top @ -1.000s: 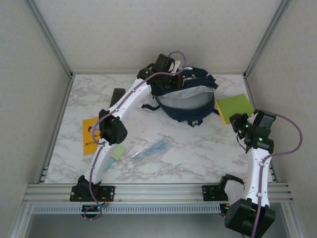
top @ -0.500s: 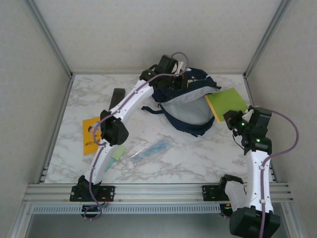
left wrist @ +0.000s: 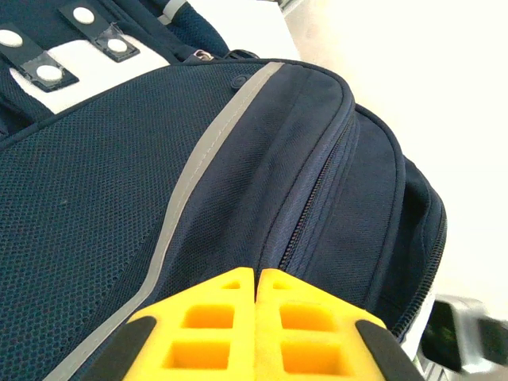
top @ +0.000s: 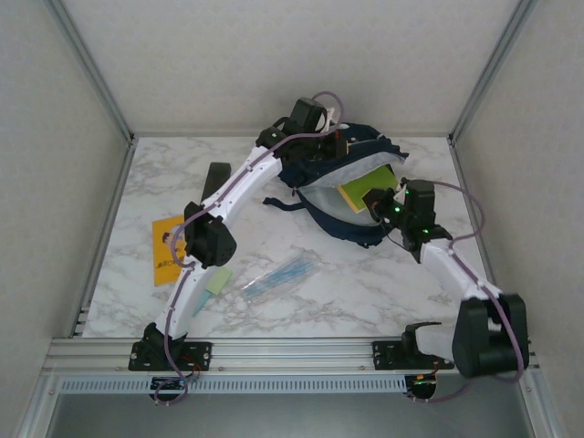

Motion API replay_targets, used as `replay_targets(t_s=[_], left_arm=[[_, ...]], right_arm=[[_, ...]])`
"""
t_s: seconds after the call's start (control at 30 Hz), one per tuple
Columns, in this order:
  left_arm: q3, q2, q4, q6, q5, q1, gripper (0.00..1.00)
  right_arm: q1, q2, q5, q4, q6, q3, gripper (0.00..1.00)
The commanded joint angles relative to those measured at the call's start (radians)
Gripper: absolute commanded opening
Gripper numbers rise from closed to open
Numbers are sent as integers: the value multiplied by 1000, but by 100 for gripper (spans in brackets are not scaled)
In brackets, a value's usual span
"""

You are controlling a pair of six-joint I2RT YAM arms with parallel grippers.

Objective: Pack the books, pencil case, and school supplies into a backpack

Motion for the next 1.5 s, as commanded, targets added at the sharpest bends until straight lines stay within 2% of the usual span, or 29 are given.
replay_targets(t_s=[0.0,0.2,0.23,0.33,0.37,0.43,0.5,0.57,0.6,0.7,1.03,1.17,1.27,1.33,1.37,1.43,1.47], left_arm=[[31,-95,45,-21,34,5,0],[11,-119,40,-8,26,5,0],[6,-122,36,-4,20,5,0],[-23,-134,36,1,2,6,0],[-33,-137,40,-1,-5,8,0],[-54,-141,45,-1,-15,11,0],[-68,-141,51,-2,-21,16,0],[-75,-141,53,-8,-20,22,0],[-77,-141,55,-9,-21,25,0],[-80,-138,56,-9,-18,31,0],[-124,-147,47,12,-24,38,0],[-211,-193,44,41,-28,38,0],[-309,-250,43,60,-38,38,0],[-386,-300,48,62,-48,39,19],[-430,-330,53,58,-53,42,32],[-524,-394,73,43,-62,52,56],[-594,-437,88,34,-65,58,64]], right_arm=[[29,127,40,267,41,64,0],[56,355,77,404,78,134,0],[57,387,80,403,82,147,0],[57,441,110,287,112,198,10],[57,448,106,247,113,212,18],[57,447,101,155,114,234,50],[56,417,131,1,97,258,75],[55,378,170,-173,45,293,96],[55,358,194,-265,17,313,99],[42,301,234,-440,-61,337,99],[20,30,400,-825,-355,355,99],[20,-100,354,-910,-469,382,99],[25,-180,229,-890,-513,384,99],[39,-208,146,-840,-505,377,99],[52,-213,110,-806,-495,369,99],[89,-211,82,-747,-474,357,99],[115,-209,82,-710,-458,348,99]])
